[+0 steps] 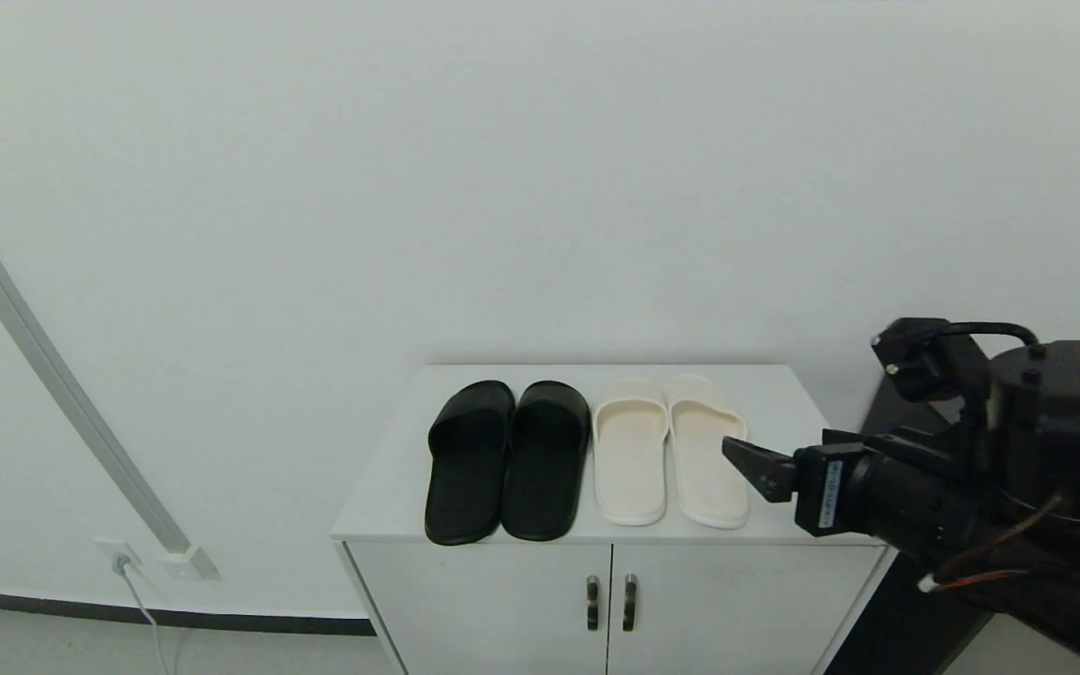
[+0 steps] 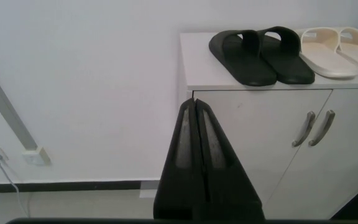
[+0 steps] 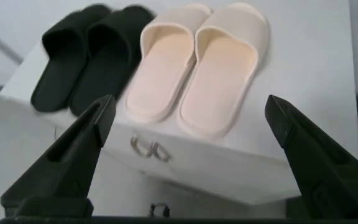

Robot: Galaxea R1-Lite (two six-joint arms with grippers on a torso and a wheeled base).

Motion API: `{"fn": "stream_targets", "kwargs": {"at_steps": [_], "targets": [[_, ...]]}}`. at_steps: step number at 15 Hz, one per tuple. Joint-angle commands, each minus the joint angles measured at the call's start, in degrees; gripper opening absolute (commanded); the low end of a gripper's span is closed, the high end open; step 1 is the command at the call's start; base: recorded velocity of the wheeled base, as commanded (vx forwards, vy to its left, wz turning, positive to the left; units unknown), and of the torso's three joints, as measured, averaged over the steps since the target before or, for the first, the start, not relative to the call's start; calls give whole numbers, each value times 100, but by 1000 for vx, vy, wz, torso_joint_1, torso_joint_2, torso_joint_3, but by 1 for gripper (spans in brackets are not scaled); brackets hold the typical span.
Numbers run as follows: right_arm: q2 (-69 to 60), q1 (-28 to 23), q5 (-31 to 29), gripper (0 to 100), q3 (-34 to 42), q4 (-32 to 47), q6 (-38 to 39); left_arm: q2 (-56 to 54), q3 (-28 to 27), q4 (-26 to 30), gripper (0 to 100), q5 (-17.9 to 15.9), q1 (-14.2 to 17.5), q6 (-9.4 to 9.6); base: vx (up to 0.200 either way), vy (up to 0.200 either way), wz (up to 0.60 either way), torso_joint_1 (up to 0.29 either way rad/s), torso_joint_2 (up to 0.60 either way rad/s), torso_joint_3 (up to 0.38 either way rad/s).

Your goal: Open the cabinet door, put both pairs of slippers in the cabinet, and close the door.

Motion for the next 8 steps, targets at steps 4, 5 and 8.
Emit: {"fn": "stream_targets", "kwargs": {"at_steps": [4, 5, 8], "targets": [[1905, 93, -741, 100, -721, -832, -29, 1, 10, 0, 0, -1, 0, -2, 0, 0, 0, 0, 0, 0], [2020, 93, -776, 100, -827, -832, -29, 1, 1, 0, 0, -1, 0, -2, 0, 0, 0, 0, 0, 0], [2749, 85, -1066, 100, -1468, -832, -29, 1, 1, 0, 0, -1, 0, -2, 0, 0, 0, 0, 0, 0]]}}
